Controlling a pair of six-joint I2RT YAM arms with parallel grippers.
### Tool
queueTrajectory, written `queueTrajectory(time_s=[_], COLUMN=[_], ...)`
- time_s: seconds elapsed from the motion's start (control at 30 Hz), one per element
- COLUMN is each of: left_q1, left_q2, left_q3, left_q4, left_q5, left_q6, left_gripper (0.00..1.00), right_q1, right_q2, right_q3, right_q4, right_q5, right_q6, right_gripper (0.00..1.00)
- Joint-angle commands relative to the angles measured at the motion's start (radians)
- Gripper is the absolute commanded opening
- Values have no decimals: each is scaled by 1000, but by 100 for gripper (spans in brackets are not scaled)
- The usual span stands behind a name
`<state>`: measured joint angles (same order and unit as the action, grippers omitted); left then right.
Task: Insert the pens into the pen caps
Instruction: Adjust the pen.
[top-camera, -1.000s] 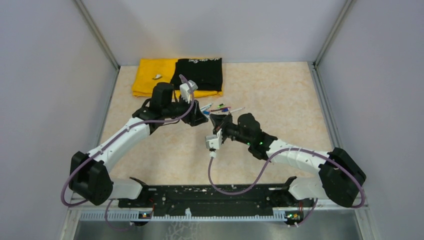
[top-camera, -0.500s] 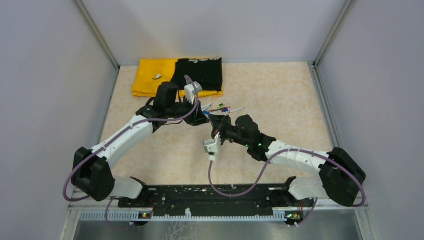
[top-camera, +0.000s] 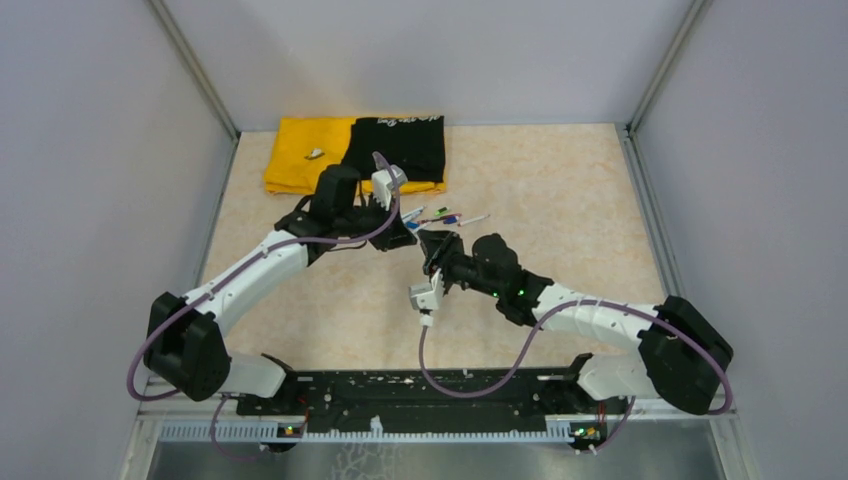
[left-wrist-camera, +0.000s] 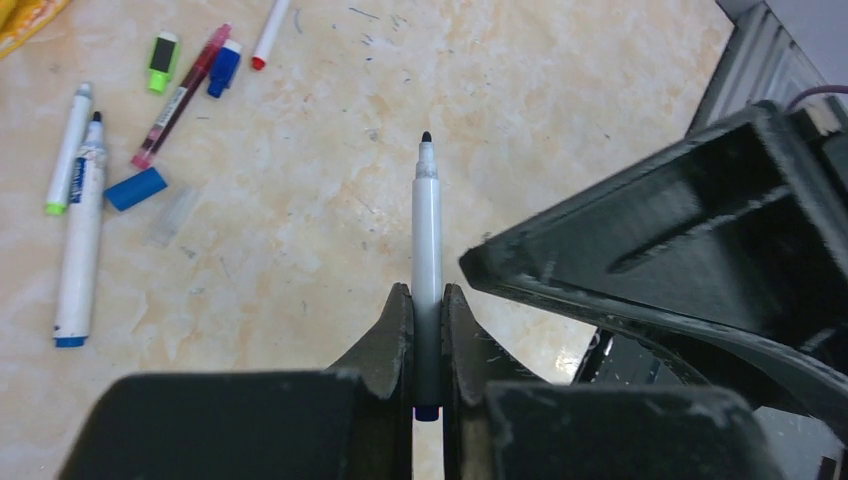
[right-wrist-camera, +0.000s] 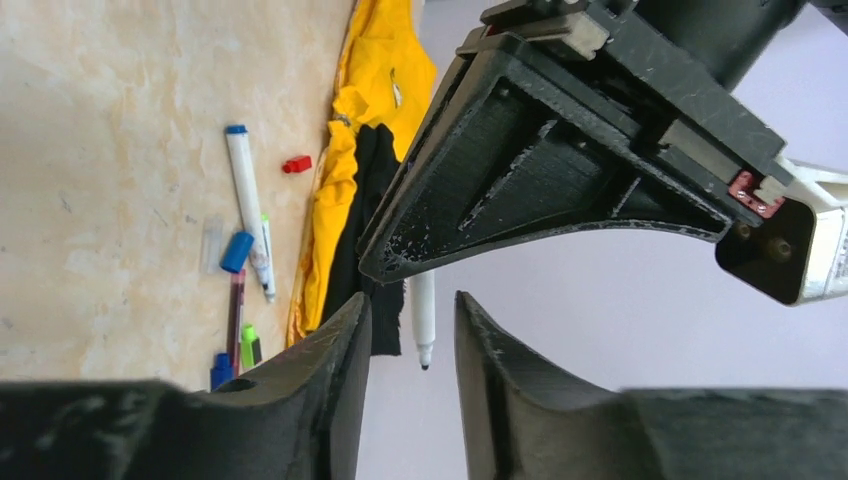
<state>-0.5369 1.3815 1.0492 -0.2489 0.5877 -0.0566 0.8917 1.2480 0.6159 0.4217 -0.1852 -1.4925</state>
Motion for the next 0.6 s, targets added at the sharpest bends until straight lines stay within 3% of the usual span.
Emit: queueTrajectory(time_s=[0.0,0.07,0.17,0.3,0.47,0.57], left_q1=[2,2,4,4,4,4], left_q2=[6,-1,-21,-38,-57,-68], left_q3=[28,26,3,-17,-37,-50], left_q4=[-2,-1,31,62,107,134], left_q5=[-81,-105,-134,-139,-127,-121], left_q6=[7,1,-10,-22,-41,-46], left_gripper=[0,0,0,0,0,0], right_q1=[13,14,13,13,13,14], right_q2=[-72,-114,-201,-293,-327,-327], right_q3=[-5,-27,-80,-180,-240,-218], right_q4=[38,34,108,329,526,469], right_q5=[-35,-42,-51,-20,284,486], right_q6=[84,143,292,664,1294,1625], right_gripper=[45,55,57,57,58,55])
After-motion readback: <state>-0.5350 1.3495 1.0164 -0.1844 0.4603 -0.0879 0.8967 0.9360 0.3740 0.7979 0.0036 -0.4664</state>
